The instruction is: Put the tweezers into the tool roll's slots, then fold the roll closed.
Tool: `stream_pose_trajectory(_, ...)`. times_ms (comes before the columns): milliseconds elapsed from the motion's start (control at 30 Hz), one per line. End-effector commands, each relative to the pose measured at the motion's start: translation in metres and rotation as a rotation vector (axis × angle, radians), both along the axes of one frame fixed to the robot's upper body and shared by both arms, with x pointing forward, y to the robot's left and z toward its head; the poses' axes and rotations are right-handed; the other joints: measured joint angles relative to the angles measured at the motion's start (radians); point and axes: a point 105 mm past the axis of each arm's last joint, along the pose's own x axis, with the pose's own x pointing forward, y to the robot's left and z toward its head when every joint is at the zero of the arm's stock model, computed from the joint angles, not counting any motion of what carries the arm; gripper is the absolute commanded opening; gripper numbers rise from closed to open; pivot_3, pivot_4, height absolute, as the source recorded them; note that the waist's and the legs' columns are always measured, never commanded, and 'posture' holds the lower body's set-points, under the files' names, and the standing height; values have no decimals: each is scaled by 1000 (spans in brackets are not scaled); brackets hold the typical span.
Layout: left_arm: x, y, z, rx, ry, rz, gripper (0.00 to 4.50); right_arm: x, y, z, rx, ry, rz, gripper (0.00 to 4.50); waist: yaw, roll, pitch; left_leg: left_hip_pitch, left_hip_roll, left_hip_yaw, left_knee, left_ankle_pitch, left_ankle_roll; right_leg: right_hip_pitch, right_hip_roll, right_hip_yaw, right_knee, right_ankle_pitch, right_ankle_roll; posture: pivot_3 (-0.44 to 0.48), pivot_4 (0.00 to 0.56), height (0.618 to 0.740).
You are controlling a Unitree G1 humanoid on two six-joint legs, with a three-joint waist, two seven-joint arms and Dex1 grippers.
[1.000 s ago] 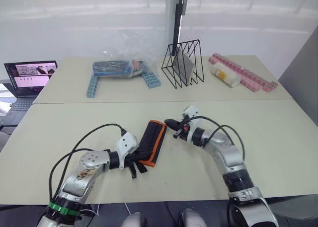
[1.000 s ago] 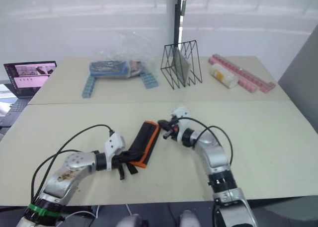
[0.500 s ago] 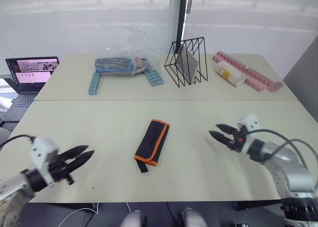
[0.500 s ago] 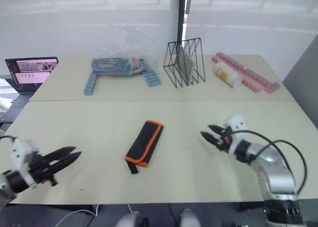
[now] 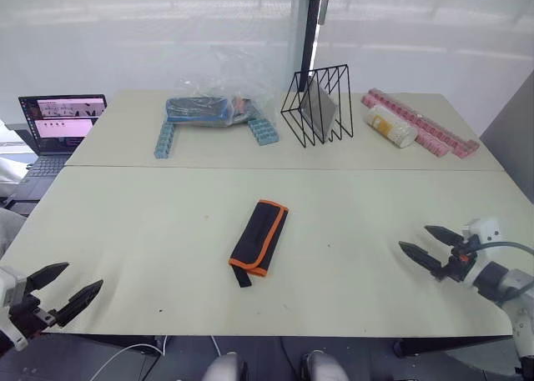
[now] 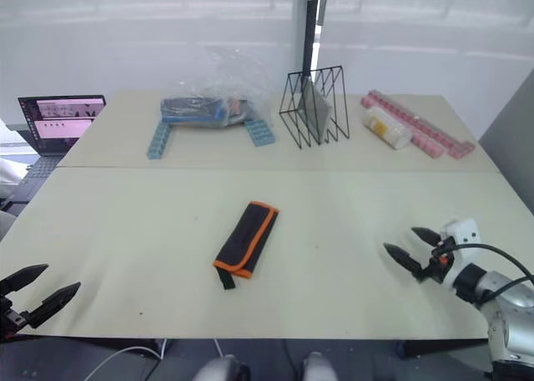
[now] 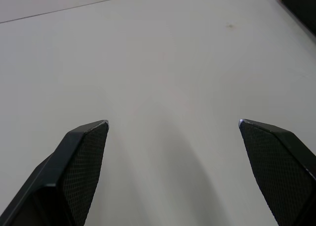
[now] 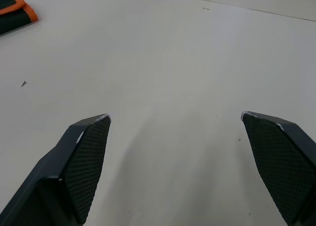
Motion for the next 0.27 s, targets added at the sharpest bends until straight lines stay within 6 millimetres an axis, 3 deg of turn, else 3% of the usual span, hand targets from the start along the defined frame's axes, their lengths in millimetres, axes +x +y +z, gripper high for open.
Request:
stream_pose_trajectory(33,4,0,8,23,-19,-1,4492,0,-3,4,-21,-29,-8,4500,0,0,0,0,0,0,0,0,0,0,0,0,0,0,0,0,150,722)
stream_pose_trajectory(267,8,-2,7,26,-14,-8,4492,0,-2,2,-8,-25,-12,4500,0,0,0,1,0,0,0,0,0,0,0,1,1,0,0,0,150,722)
